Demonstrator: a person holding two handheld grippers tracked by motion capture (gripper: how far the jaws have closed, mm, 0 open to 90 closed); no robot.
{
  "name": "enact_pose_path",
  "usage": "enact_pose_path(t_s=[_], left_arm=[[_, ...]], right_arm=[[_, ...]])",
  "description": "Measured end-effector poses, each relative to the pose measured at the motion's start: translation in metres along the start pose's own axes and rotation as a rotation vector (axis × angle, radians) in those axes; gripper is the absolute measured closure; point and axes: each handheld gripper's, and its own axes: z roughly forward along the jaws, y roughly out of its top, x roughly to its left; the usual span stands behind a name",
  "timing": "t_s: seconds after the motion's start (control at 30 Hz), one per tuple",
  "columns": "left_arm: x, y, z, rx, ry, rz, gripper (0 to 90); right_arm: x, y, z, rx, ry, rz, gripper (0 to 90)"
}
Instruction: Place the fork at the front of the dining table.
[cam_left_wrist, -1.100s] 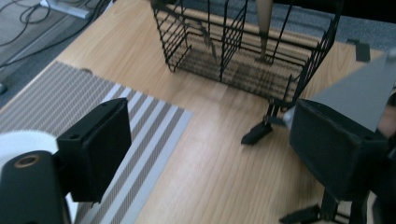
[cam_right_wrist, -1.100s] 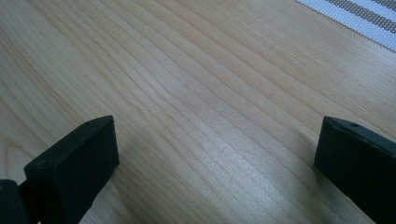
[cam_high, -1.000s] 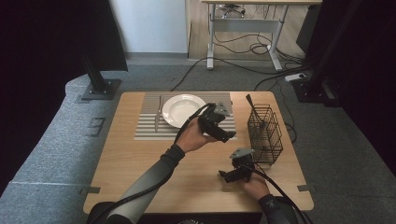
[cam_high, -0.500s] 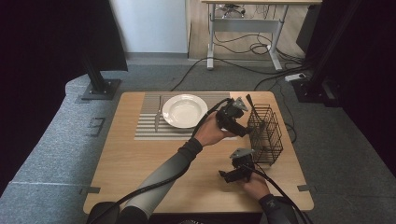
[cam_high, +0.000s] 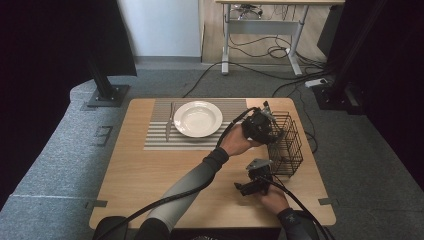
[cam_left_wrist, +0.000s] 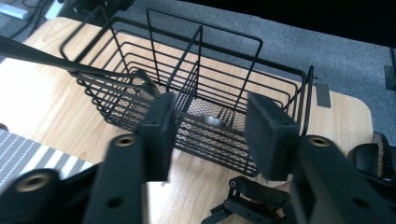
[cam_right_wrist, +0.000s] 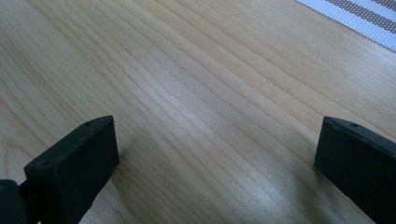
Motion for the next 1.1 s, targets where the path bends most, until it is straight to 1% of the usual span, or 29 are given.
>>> enact_pose_path(t_s=[0.07,0.17,0.27,0.33,0.37,0.43,0.57,0.7,0.73,0.77,1.0,1.1], left_arm=[[-0.001,0.0,0.002,0.02,-0.01,-0.003,64.6],[-0.002,0.001,0.003,0.027,-0.017,-0.005,74.3],[-0.001,0.0,0.001,0.028,-0.045,-0.027,77.7],[0.0,0.0,0.0,0.015,-0.064,-0.032,78.4],[-0.001,0.001,-0.001,0.009,-0.062,-0.028,79.8],[-0.002,0.002,-0.004,0.009,-0.053,-0.007,80.2],[-0.006,0.006,-0.009,0.0,-0.052,0.012,81.0],[-0.01,0.01,-0.016,-0.02,-0.046,0.029,82.6],[-0.011,0.011,-0.018,-0.025,-0.047,0.031,83.9],[-0.011,0.012,-0.02,-0.032,-0.047,0.034,87.3],[-0.015,0.019,-0.039,-0.077,-0.04,0.052,87.3],[-0.017,0.022,-0.049,-0.088,-0.034,0.064,87.3]], right_arm=[[0.0,0.0,0.0,0.0,0.0,0.0,0.0],[0.0,0.0,0.0,0.001,0.0,0.001,0.0],[0.0,0.0,0.0,0.0,0.0,0.0,0.0],[0.0,0.0,0.0,0.0,0.0,-0.001,0.0],[0.0,0.0,0.0,0.0,0.0,0.0,0.0],[0.0,0.0,0.0,0.0,0.001,0.0,0.0],[0.0,0.0,0.0,0.0,0.002,0.003,0.0],[0.0,0.0,0.0,-0.001,0.001,-0.001,0.0],[0.0,0.0,0.0,0.0,0.001,0.002,0.0],[0.0,0.0,0.0,0.0,0.001,0.001,0.0],[0.001,0.0,0.0,0.001,-0.001,0.009,0.0],[0.001,0.0,0.0,0.002,0.0,0.008,0.0]])
